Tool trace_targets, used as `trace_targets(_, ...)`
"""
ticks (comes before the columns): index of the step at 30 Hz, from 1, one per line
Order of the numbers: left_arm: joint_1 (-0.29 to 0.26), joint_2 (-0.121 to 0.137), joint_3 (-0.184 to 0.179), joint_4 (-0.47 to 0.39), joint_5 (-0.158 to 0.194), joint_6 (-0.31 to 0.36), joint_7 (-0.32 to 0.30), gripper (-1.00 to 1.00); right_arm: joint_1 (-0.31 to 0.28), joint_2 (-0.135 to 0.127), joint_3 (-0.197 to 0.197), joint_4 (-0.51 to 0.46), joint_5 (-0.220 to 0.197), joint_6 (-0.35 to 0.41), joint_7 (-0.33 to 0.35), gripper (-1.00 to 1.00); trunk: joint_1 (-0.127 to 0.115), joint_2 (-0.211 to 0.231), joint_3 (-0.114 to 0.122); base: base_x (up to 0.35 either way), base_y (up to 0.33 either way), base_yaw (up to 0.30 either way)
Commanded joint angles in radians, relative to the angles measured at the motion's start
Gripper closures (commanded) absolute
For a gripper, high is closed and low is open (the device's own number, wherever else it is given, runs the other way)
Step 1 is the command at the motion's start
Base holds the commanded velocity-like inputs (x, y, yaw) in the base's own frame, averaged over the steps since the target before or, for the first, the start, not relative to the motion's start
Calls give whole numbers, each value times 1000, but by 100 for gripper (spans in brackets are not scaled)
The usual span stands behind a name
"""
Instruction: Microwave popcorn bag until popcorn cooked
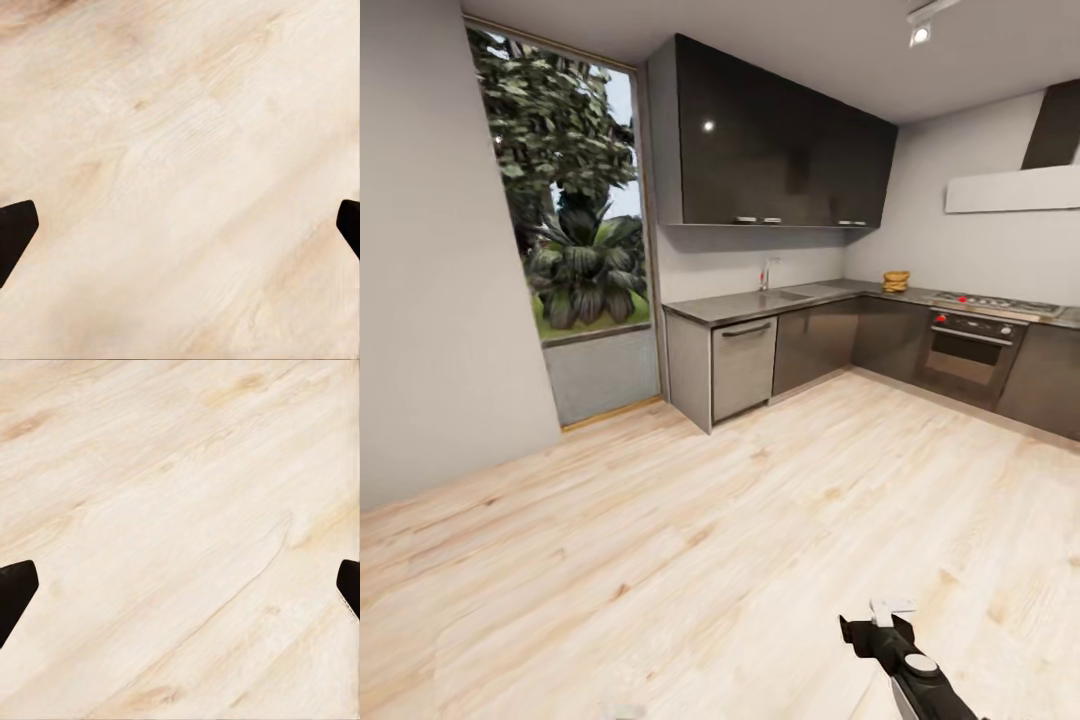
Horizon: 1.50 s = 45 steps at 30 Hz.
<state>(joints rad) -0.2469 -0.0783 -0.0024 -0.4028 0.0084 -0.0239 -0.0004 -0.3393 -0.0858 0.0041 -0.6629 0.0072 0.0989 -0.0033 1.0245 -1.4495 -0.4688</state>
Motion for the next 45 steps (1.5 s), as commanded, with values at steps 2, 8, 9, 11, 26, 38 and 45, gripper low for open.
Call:
trace_targets(2, -64, -18, -2, -16, 0, -3, -1, -100, 3, -4, 0, 0, 2, 2, 0, -100, 1, 0, -1, 329, 0, -300)
trace_targets(8, -129, -31, -1, -21, 0, -5, -1, -100, 9, -9, 0, 2, 2, -10, 0, -100, 1, 0, -1, 341, 0, -300)
trace_targets(9, -130, -31, -1, -21, 0, -5, -1, -100, 10, -9, 0, 2, 2, -17, -1, -100, 1, 0, -1, 342, 0, -300)
trace_targets(11, -130, -33, -4, -21, -2, -5, 1, -100, 11, -8, -1, 2, 1, -30, -1, -100, 1, 0, -1, 343, 0, -300)
trace_targets(26, -108, -51, -3, 7, -5, 2, 8, -100, 0, -26, -94, -1, -7, -33, -40, -100, 1, 0, -15, 343, 0, -228)
trace_targets(38, -1, -43, 0, 38, -8, -54, 9, -100, 9, -37, -99, 2, -6, -36, -36, -100, 1, 0, -29, 185, -21, -213)
trace_targets(45, -1, -43, 3, 39, -5, -54, 11, -100, 10, -35, -96, 2, 3, -36, -35, -100, 1, 0, -36, 312, -168, -234)
